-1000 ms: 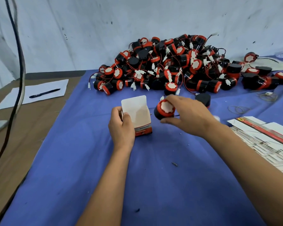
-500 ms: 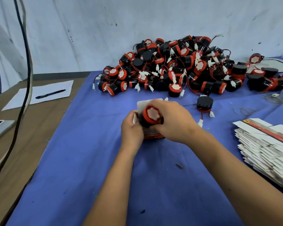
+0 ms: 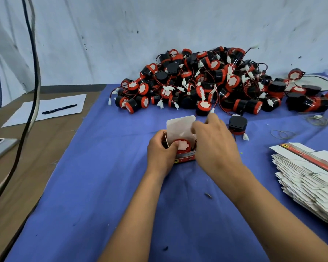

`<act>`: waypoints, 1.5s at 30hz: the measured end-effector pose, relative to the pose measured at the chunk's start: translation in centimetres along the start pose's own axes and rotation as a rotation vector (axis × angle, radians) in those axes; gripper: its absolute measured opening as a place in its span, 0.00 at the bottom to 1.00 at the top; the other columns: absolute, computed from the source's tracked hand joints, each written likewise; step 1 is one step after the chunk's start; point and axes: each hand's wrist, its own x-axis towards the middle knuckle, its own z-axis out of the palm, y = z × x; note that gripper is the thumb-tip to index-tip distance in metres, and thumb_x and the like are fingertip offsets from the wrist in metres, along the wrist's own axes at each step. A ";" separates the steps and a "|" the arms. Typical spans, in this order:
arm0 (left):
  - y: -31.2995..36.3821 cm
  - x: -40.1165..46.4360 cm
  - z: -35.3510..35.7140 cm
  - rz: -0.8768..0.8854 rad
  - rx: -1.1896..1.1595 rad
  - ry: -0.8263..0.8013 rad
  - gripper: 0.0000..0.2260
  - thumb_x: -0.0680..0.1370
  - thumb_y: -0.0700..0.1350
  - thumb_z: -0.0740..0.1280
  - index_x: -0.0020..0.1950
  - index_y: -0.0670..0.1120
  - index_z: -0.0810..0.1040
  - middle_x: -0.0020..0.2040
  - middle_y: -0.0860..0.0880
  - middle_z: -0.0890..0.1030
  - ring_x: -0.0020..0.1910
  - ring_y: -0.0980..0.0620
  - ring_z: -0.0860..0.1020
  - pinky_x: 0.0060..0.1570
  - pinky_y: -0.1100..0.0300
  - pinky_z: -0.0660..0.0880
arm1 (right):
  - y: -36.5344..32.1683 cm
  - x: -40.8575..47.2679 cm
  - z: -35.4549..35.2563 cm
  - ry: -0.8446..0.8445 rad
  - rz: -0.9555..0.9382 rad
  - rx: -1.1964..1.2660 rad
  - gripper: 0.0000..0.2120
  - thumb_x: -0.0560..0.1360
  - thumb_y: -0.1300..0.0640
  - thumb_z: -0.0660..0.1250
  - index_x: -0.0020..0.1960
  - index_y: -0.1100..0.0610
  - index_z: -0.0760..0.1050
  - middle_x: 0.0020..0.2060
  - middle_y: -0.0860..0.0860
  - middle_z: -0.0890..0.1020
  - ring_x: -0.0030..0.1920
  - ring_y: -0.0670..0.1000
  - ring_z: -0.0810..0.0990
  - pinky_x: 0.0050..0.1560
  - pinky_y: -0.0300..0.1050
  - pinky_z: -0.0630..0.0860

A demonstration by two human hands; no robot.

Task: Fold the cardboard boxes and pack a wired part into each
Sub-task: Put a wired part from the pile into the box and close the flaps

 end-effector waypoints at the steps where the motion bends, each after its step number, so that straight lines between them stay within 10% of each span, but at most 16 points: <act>1: 0.0 0.0 0.1 -0.012 -0.008 0.012 0.09 0.74 0.38 0.73 0.49 0.51 0.81 0.44 0.53 0.86 0.46 0.51 0.84 0.50 0.43 0.82 | 0.3 -0.1 -0.5 -0.024 0.024 -0.022 0.10 0.72 0.69 0.63 0.47 0.56 0.69 0.45 0.53 0.69 0.42 0.56 0.70 0.34 0.46 0.65; 9: 0.5 -0.8 1.9 -0.030 -0.090 0.022 0.13 0.71 0.43 0.73 0.44 0.36 0.73 0.42 0.33 0.79 0.36 0.43 0.72 0.40 0.37 0.77 | -1.0 2.2 0.2 0.011 -0.040 0.180 0.06 0.75 0.65 0.66 0.45 0.60 0.82 0.40 0.57 0.82 0.41 0.56 0.78 0.39 0.52 0.79; 13: 1.0 -0.9 1.9 -0.055 -0.096 -0.002 0.20 0.68 0.52 0.73 0.49 0.37 0.75 0.45 0.34 0.83 0.44 0.31 0.81 0.42 0.33 0.80 | -0.3 2.4 1.9 0.138 -0.057 0.209 0.08 0.77 0.64 0.62 0.42 0.62 0.78 0.40 0.58 0.79 0.39 0.58 0.73 0.35 0.51 0.66; 30: 0.5 -0.8 1.7 0.014 -0.099 -0.020 0.08 0.77 0.41 0.69 0.42 0.39 0.73 0.34 0.45 0.75 0.35 0.52 0.66 0.33 0.58 0.66 | -0.6 1.6 4.4 0.142 -0.086 0.213 0.19 0.82 0.52 0.58 0.33 0.49 0.62 0.30 0.46 0.70 0.35 0.53 0.71 0.31 0.47 0.57; 33: 1.0 -0.8 1.7 -0.032 -0.210 -0.048 0.08 0.69 0.44 0.68 0.38 0.44 0.70 0.33 0.49 0.72 0.37 0.49 0.66 0.35 0.57 0.66 | -0.6 2.0 4.4 0.012 -0.132 0.242 0.20 0.83 0.49 0.56 0.37 0.52 0.78 0.42 0.46 0.77 0.48 0.52 0.74 0.46 0.46 0.71; 37: 0.4 -0.7 1.2 0.023 -0.108 -0.079 0.04 0.71 0.40 0.69 0.42 0.44 0.75 0.35 0.53 0.80 0.35 0.54 0.72 0.33 0.59 0.72 | -0.3 2.5 4.2 -0.177 -0.104 0.218 0.21 0.85 0.49 0.55 0.48 0.57 0.84 0.53 0.52 0.73 0.58 0.54 0.68 0.66 0.48 0.63; 40: 0.2 -0.4 0.3 0.035 -0.106 -0.225 0.12 0.67 0.41 0.71 0.49 0.45 0.79 0.44 0.46 0.85 0.40 0.52 0.80 0.38 0.50 0.79 | 0.2 2.2 3.6 -0.149 -0.085 0.396 0.16 0.81 0.56 0.64 0.38 0.57 0.83 0.48 0.50 0.79 0.54 0.50 0.72 0.62 0.48 0.68; 45: 0.1 0.0 -1.5 0.032 -0.195 -0.513 0.19 0.68 0.33 0.75 0.55 0.50 0.81 0.50 0.53 0.87 0.49 0.56 0.85 0.45 0.63 0.79 | 0.2 1.5 2.9 -0.121 -0.014 0.668 0.06 0.74 0.60 0.74 0.44 0.50 0.88 0.41 0.41 0.87 0.44 0.39 0.82 0.42 0.27 0.74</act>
